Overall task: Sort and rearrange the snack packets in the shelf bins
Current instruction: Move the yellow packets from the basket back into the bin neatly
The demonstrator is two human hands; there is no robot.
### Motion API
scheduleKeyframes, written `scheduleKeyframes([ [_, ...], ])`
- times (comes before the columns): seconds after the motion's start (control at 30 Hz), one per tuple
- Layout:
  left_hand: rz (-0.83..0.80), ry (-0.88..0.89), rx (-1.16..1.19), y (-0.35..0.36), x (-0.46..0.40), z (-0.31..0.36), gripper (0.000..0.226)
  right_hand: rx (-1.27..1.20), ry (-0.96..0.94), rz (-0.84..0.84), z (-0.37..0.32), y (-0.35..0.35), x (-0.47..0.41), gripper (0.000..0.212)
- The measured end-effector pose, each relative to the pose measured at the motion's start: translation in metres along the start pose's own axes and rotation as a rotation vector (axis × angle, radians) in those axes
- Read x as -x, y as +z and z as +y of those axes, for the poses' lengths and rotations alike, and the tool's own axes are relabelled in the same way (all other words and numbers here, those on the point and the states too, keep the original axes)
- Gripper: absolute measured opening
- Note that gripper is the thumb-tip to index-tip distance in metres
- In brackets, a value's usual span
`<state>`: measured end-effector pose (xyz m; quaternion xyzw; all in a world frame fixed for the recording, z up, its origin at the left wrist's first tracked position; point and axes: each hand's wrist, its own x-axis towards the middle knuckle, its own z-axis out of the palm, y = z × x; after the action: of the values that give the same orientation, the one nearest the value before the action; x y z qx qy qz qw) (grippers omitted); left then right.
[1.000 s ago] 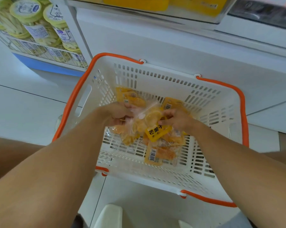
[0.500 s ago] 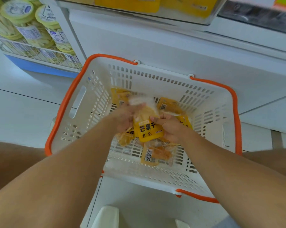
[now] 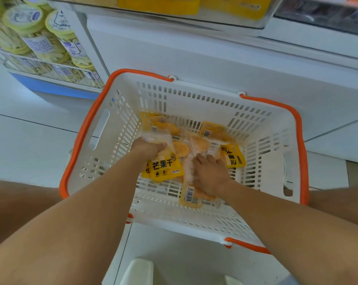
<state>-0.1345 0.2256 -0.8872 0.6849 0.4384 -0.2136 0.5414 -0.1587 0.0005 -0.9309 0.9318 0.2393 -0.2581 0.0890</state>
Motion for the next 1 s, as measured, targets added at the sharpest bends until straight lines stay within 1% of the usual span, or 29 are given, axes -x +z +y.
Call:
scheduleKeyframes([
  [0.07, 0.002, 0.031, -0.014, 0.001, 0.001, -0.004, 0.093, 0.029, -0.047, 0.113, -0.002, -0.003, -0.004, 0.038],
  [0.1, 0.026, 0.053, -0.026, 0.002, 0.001, -0.005, 0.09, -0.045, -0.074, 0.185, -0.001, -0.007, -0.002, 0.027],
  [0.13, 0.055, 0.071, -0.022, 0.001, 0.0, -0.006, 0.085, -0.182, -0.074, 0.241, 0.002, -0.012, 0.001, 0.023],
  [0.2, 0.111, 0.068, 0.041, -0.001, 0.001, -0.004, 0.072, -0.526, 0.017, 0.348, 0.009, -0.026, 0.005, 0.033],
  [0.27, 0.109, 0.032, 0.105, -0.006, 0.006, 0.002, 0.062, -0.976, 0.208, 0.409, 0.019, -0.053, 0.004, 0.036],
  [0.3, 0.071, 0.01, 0.125, -0.008, 0.01, 0.006, 0.058, -1.209, 0.298, 0.386, 0.022, -0.069, 0.005, 0.036],
  [0.33, -0.001, -0.006, 0.147, -0.009, 0.014, 0.011, 0.054, -1.377, 0.372, 0.329, 0.026, -0.084, 0.004, 0.035],
  [0.37, -0.094, -0.016, 0.178, -0.008, 0.02, 0.018, 0.048, -1.465, 0.404, 0.265, 0.029, -0.096, 0.004, 0.035],
  [0.43, -0.232, 0.019, 0.196, -0.002, 0.036, 0.033, 0.038, -1.556, 0.386, 0.169, 0.031, -0.111, 0.005, 0.034],
  [0.47, -0.269, 0.061, 0.192, 0.002, 0.043, 0.041, 0.04, -1.62, 0.379, 0.142, 0.03, -0.117, 0.006, 0.03],
  [0.5, -0.269, 0.105, 0.187, 0.006, 0.05, 0.05, 0.045, -1.691, 0.388, 0.138, 0.028, -0.123, 0.006, 0.025],
  [0.57, -0.249, 0.166, 0.175, 0.013, 0.062, 0.065, 0.063, -1.791, 0.428, 0.197, 0.02, -0.137, 0.009, 0.02],
  [0.63, -0.241, 0.176, 0.184, 0.018, 0.063, 0.078, 0.099, -1.853, 0.488, 0.307, 0.011, -0.157, 0.013, 0.025],
  [0.67, -0.273, 0.203, 0.172, 0.014, 0.087, 0.091, 0.114, -1.832, 0.51, 0.384, 0.007, -0.168, 0.017, 0.028],
  [0.7, -0.309, 0.272, 0.148, 0.009, 0.11, 0.102, 0.12, -1.777, 0.528, 0.464, 0.003, -0.179, 0.024, 0.029],
  [0.77, -0.401, 0.466, 0.049, -0.007, 0.165, 0.12, 0.111, -1.684, 0.555, 0.621, -0.002, -0.205, 0.043, 0.028],
  [0.8, -0.457, 0.548, 0.006, -0.014, 0.184, 0.125, 0.105, -1.67, 0.566, 0.674, -0.004, -0.218, 0.055, 0.028],
  [0.83, -0.507, 0.612, -0.027, -0.019, 0.19, 0.128, 0.09, -1.67, 0.577, 0.697, -0.002, -0.229, 0.067, 0.031],
  [0.87, -0.569, 0.677, -0.067, -0.027, 0.203, 0.134, 0.074, -1.699, 0.561, 0.68, 0.001, -0.243, 0.081, 0.036],
  [0.9, -0.629, 0.748, -0.098, -0.035, 0.214, 0.144, 0.065, -1.752, 0.492, 0.627, 0.005, -0.258, 0.097, 0.042],
  [0.93, -0.67, 0.822, -0.108, -0.042, 0.226, 0.156, 0.064, -1.796, 0.37, 0.57, 0.011, -0.272, 0.113, 0.047],
  [0.97, -0.698, 0.892, -0.089, -0.047, 0.234, 0.167, 0.067, -1.802, 0.212, 0.52, 0.019, -0.286, 0.128, 0.051],
  [1.0, -0.69, 0.961, -0.076, -0.053, 0.247, 0.178, 0.07, -1.777, 0.04, 0.479, 0.026, -0.303, 0.146, 0.052],
])
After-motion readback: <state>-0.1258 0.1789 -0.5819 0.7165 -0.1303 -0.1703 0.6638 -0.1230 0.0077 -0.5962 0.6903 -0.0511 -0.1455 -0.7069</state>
